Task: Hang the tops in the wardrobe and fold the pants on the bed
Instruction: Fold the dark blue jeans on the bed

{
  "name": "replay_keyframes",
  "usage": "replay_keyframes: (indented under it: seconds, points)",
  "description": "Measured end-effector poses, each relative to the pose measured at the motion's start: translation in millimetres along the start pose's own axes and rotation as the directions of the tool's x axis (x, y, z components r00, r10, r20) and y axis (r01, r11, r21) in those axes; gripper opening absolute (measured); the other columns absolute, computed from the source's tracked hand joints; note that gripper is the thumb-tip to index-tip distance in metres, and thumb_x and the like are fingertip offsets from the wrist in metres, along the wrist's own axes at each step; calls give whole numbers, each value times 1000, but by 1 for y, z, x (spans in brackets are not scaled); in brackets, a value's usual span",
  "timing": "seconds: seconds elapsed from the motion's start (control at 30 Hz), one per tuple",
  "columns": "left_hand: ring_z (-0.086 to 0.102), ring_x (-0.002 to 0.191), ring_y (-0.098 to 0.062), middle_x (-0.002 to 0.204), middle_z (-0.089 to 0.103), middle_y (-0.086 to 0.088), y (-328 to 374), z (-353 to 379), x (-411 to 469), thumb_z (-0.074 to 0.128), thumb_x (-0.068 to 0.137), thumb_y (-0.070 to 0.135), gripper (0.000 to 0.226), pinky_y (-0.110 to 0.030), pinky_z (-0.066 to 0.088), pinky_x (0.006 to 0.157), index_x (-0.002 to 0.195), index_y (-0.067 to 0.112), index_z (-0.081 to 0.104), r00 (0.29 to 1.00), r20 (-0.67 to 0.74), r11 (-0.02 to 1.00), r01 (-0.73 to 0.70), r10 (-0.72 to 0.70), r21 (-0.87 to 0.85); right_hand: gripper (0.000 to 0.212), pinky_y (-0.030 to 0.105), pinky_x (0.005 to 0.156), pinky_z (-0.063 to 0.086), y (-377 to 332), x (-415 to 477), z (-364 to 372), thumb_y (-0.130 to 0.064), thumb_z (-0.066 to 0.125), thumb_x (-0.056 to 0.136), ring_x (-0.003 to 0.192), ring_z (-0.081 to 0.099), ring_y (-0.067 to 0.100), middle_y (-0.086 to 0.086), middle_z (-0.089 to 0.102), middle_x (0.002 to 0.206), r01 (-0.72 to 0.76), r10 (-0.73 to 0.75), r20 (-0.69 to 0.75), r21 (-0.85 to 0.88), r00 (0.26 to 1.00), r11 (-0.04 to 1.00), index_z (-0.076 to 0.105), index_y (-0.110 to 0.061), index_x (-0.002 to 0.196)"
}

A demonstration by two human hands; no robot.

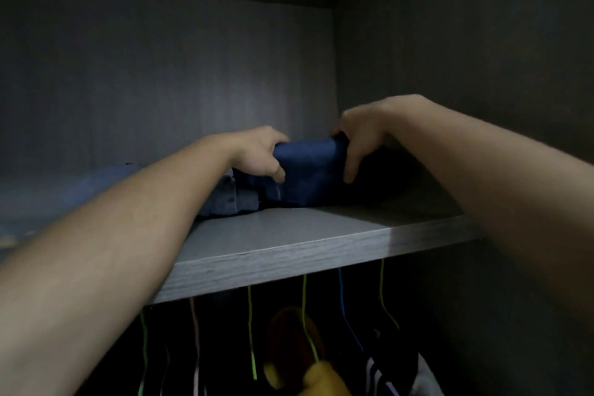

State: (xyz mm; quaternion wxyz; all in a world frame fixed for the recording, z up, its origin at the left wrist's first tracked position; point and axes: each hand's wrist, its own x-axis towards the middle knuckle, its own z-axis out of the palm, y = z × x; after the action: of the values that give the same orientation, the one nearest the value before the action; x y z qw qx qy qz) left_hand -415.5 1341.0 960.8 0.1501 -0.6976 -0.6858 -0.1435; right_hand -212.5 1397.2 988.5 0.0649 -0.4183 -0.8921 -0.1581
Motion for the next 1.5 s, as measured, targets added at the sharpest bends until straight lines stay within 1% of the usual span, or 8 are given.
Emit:
replay_keyframes:
  seconds: [0.27, 0.47, 0.67, 0.83, 1.13, 1.23, 1.33, 1.5]
  points:
    - [65, 99, -18, 111, 66, 2, 24, -4, -21, 80, 78, 30, 46, -36, 56, 89, 119, 24, 60, 966, 259, 999, -1, -9, 39, 49, 36, 83, 53, 15, -17, 53, -43, 82, 77, 93, 61, 17, -2, 65, 112, 74, -69, -126, 41, 990, 996, 59, -29, 118]
    - [36, 140, -20, 152, 36, 2, 26, 9, -36, 61, 95, 8, 83, -37, 31, 117, 157, 26, 11, 865, 501, 989, 47, 31, -142, 78, 42, 100, 50, 7, -31, 52, -37, 73, 77, 114, 59, 22, -2, 57, 131, 14, -20, 39, 148, 999, 989, 40, -35, 147]
    - [39, 138, -23, 155, 35, -7, 24, 18, -18, 59, 98, 18, 78, -30, 35, 111, 158, 19, 10, 941, 339, 1000, 2, 6, -25, 45, 41, 89, 57, 3, -18, 39, -28, 73, 80, 96, 68, 26, 6, 70, 110, -77, 70, -61, -135, 996, 988, 67, -21, 124]
    - [13, 150, -34, 165, 1, -15, 16, 51, -2, 43, 104, 38, 81, -44, 17, 121, 155, 24, -18, 957, 260, 952, 42, -126, 305, 52, 34, 100, 48, 7, 18, 62, -23, 71, 90, 121, 59, 27, 6, 60, 136, 11, -11, 1, -140, 1000, 990, 55, -27, 139]
    - [-1, 152, -31, 164, -13, -12, 10, 55, -4, 38, 104, 44, 76, -43, 6, 123, 154, 32, -18, 940, 313, 982, 86, -136, 170, 71, 35, 114, 35, 19, 29, 81, -31, 61, 96, 140, 41, 29, 9, 36, 158, 5, 0, 92, -57, 996, 998, 25, -31, 157]
    - [-2, 152, -30, 164, -6, -17, 7, 33, -17, 33, 104, 48, 70, -39, 6, 123, 158, 23, -2, 996, 19, 993, 81, -83, 90, 69, 39, 117, 33, 18, 17, 74, -23, 55, 96, 144, 36, 30, 9, 30, 161, -61, 62, -6, 101, 998, 993, 25, -29, 157]
    - [13, 151, -32, 165, 9, -13, -7, -6, -33, 27, 105, 47, 61, -49, 18, 121, 158, 21, 13, 905, -417, 984, 140, -83, 108, 61, 42, 111, 39, 22, -6, 60, -29, 52, 97, 142, 36, 35, 13, 26, 161, -73, 127, -363, 161, 923, 984, 32, -26, 154]
    - [6, 151, -32, 165, 3, -13, -17, -26, -92, 23, 102, 54, 64, -56, 16, 119, 157, 23, 14, 797, -603, 897, 287, -29, 336, 63, 50, 115, 31, 9, -54, 52, -40, 48, 99, 148, 22, 37, 13, 8, 166, -72, 102, -599, 73, 794, 995, 25, -27, 157]
